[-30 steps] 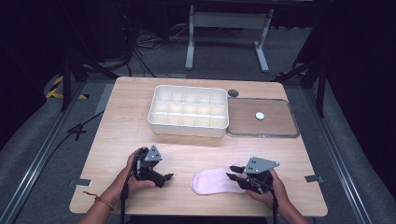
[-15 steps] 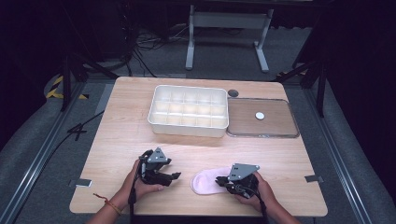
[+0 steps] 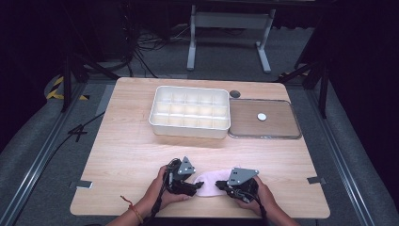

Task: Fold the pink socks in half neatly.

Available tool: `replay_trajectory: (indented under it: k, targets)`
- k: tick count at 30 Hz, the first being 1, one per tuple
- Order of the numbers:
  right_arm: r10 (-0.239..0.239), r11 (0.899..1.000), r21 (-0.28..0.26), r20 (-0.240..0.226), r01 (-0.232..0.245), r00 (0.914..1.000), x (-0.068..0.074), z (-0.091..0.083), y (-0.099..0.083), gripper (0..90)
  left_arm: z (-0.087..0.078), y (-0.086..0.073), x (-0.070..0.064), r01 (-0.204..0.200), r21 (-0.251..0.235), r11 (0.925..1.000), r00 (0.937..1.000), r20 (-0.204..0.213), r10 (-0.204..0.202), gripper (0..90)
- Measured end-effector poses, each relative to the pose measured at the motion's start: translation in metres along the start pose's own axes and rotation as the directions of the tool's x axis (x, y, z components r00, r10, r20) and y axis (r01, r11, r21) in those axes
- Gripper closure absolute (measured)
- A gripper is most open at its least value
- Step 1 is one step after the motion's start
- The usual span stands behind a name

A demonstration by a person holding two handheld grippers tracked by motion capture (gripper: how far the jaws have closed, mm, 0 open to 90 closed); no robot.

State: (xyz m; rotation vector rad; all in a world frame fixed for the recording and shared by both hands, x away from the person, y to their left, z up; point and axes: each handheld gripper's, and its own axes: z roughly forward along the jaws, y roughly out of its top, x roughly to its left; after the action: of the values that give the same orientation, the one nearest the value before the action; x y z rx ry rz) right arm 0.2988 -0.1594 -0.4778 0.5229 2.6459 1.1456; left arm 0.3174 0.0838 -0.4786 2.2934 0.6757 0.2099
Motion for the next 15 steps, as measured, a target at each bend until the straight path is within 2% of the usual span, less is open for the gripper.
replay_trajectory:
  k: [5, 6, 11, 15]
  targets:
    - [0.006, 1.000, -0.004, 0.003, -0.006, 1.0000, 0.0008, 0.0001, -0.0007, 87.6, 0.0001, 0.0003, 0.0002, -0.006, 0.006, 1.0000, 1.0000, 0.007, 0.006, 35.0]
    - [0.004, 1.000, -0.002, 0.011, -0.004, 0.9999, 0.0016, 0.0003, -0.0005, 87.6, -0.0001, 0.0012, 0.0003, -0.019, 0.007, 0.9998, 0.9997, 0.016, 0.019, 36.6]
    - [-0.001, 1.000, 0.008, 0.021, 0.001, 0.9998, 0.0049, 0.0004, 0.0011, 87.5, -0.0021, 0.0040, -0.0003, -0.056, 0.029, 0.9980, 0.9970, 0.056, 0.054, 51.6]
    - [0.007, 1.000, 0.006, 0.024, -0.007, 0.9997, 0.0063, 0.0019, 0.0022, 87.6, -0.0029, 0.0049, 0.0036, -0.045, 0.034, 0.9984, 0.9963, 0.075, 0.042, 64.6]
